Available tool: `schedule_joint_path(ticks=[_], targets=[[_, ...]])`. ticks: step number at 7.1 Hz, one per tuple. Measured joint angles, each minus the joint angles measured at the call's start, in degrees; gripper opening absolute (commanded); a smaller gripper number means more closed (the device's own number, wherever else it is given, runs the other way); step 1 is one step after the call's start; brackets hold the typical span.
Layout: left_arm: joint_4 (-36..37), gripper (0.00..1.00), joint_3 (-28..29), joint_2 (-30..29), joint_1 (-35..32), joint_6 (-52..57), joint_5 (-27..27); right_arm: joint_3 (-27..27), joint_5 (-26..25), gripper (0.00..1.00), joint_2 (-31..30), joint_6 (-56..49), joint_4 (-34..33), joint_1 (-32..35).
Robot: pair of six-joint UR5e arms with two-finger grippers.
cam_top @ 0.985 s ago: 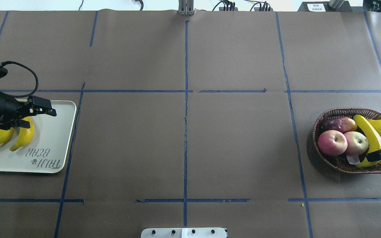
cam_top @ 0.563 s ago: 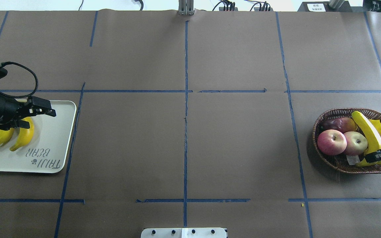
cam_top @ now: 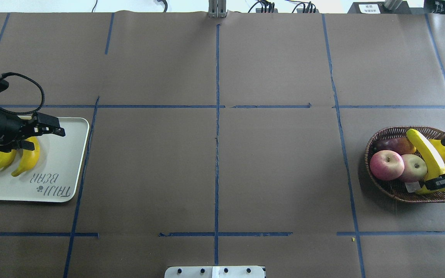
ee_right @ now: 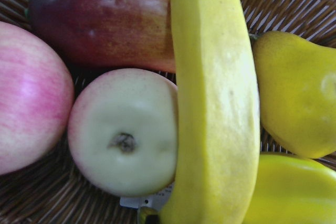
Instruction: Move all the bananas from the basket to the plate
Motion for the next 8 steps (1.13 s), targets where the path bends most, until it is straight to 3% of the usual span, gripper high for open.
schedule_joint_path(ticks=[5,8], targets=[[0.00,1.00,-0.47,-0.08,0.00,-0.08,0.00,5.70,1.58,0.00,-2.43,-0.16,-0.32,2.59],[0.00,1.00,-0.66,-0.09,0.00,-0.11,0.00,6.80,5.72,0.00,-1.69,-0.67,-0.23,7.58]])
